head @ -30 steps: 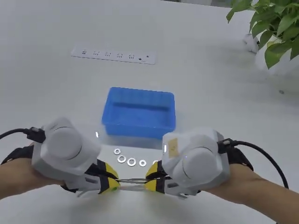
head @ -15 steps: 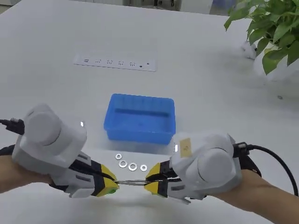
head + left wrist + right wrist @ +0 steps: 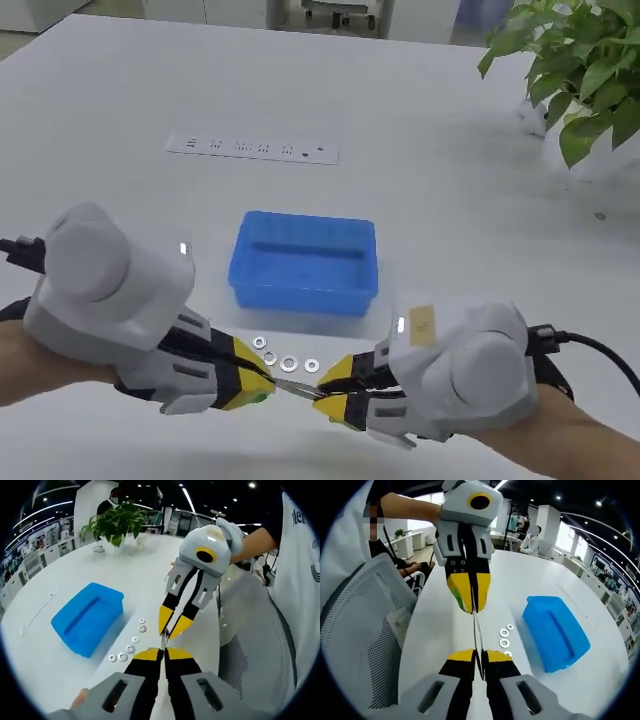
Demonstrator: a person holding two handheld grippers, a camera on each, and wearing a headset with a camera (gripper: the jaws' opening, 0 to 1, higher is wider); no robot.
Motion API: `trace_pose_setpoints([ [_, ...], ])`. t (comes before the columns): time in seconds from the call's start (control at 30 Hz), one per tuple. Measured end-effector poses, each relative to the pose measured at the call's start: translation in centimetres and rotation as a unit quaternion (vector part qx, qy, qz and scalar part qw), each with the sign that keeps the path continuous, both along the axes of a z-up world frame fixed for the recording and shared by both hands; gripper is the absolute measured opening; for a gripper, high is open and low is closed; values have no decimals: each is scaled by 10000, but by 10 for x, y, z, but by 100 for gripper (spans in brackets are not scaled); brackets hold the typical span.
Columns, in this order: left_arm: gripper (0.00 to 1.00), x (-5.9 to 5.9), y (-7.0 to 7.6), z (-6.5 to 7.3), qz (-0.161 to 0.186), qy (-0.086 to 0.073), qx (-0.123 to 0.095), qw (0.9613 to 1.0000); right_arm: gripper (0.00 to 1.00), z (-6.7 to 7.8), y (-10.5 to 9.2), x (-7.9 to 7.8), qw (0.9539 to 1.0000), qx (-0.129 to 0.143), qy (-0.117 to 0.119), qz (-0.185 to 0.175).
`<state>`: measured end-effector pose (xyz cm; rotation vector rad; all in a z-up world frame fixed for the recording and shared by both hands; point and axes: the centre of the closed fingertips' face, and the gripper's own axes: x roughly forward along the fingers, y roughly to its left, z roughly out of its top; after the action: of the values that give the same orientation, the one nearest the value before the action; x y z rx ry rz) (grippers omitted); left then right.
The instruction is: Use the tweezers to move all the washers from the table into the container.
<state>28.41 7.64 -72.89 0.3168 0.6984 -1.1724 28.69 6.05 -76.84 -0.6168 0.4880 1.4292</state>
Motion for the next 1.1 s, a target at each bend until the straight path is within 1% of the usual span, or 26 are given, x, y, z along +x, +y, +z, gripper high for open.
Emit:
trace_pose_setpoints([
  [0.07, 7, 0, -2, 4, -10, -46, -43, 10000, 8, 0, 2, -2, 10000, 53, 29, 20],
  [0.17, 7, 1, -4, 8, 13, -65, -158, 9999, 8, 0, 5, -2, 9999, 104, 12, 34],
  [0.37, 7, 4, -6, 13, 2, -165, -228, 9996, 8, 0, 9, 0, 9997, 235, 14, 48],
  [0.4, 7, 4, -7, 14, -37, -222, -245, 9994, 8, 0, 10, 0, 9997, 251, 20, 50],
  [0.43, 7, 4, -8, 15, -75, -260, -279, 9992, 8, 0, 11, 0, 9996, 275, 20, 55],
  [0.53, 8, 5, -14, 19, -90, -294, -438, 9986, 8, 0, 12, -1, 9995, 305, 39, 98],
  [0.6, 8, 6, -15, 19, -77, -283, -449, 9986, 8, -1, 13, -2, 9994, 324, 48, 115],
  [0.67, 8, 6, -18, 18, -106, -232, -462, 9986, 8, -1, 13, -2, 9993, 350, 86, 89],
  [0.77, 8, 6, -19, 18, -80, -187, -520, 9984, 8, -1, 12, -3, 9990, 412, 178, 30],
  [0.83, 8, 6, -21, 19, -83, -188, -576, 9981, 8, 0, 12, -3, 9984, 494, 277, -26],
  [0.87, 8, 6, -22, 20, -102, -212, -609, 9979, 8, 0, 12, -2, 9982, 520, 288, -42],
  [0.93, 7, 5, -25, 19, -197, -278, -581, 9977, 8, -1, 12, -3, 9982, 522, 292, -47],
  [1.1, 7, -1, -29, 12, -381, -304, -490, 9976, 8, -10, 13, -7, 9987, 434, 253, 54],
])
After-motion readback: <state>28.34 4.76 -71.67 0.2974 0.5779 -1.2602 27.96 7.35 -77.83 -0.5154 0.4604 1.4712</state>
